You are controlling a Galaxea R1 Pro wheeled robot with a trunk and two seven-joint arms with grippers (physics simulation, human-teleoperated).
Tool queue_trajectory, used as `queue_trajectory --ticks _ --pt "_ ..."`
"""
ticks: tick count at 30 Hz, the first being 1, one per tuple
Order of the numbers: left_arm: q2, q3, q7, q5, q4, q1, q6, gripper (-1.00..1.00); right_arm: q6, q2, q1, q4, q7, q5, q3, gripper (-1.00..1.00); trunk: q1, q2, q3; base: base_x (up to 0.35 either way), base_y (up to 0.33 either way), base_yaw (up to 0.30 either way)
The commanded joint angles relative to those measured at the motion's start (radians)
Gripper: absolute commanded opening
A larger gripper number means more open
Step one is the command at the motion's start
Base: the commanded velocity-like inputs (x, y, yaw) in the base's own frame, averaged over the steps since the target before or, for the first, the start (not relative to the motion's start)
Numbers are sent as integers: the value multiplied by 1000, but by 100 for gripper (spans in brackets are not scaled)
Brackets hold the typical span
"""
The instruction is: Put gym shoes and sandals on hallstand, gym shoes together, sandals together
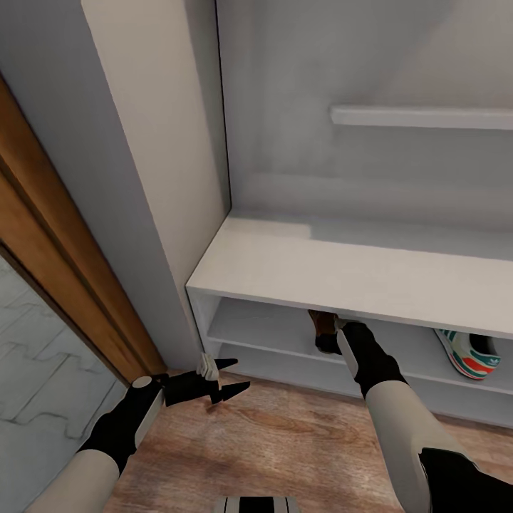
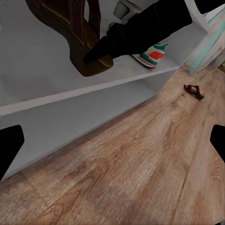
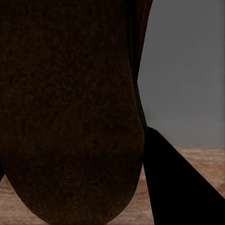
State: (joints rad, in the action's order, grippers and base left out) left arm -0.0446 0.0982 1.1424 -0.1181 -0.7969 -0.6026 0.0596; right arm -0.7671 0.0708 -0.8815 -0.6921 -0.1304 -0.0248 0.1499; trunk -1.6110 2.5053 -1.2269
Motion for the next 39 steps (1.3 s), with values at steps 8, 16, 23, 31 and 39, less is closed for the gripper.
queue_trajectory --ticks 8,16,23,31,39 --pt "-1 5 0 -9 0 -1 6 100 -5 1 -1 -1 -3 1 4 -100 0 0 -1 55 0 0" --pt "-1 5 0 -9 0 -1 6 100 -5 1 -1 -1 -3 2 4 -100 0 0 -1 19 0 0" --pt "-1 5 0 -9 1 -1 6 100 -5 1 -1 -1 -3 2 5 -100 0 0 -1 0 0 0" --pt "-1 5 0 -9 -1 -1 6 100 -5 1 -1 -1 -3 2 5 -100 0 0 -1 0 0 0" --pt "-1 5 1 -9 -1 -1 6 100 -5 1 -1 -1 -3 2 4 100 0 0 -1 0 0 0"
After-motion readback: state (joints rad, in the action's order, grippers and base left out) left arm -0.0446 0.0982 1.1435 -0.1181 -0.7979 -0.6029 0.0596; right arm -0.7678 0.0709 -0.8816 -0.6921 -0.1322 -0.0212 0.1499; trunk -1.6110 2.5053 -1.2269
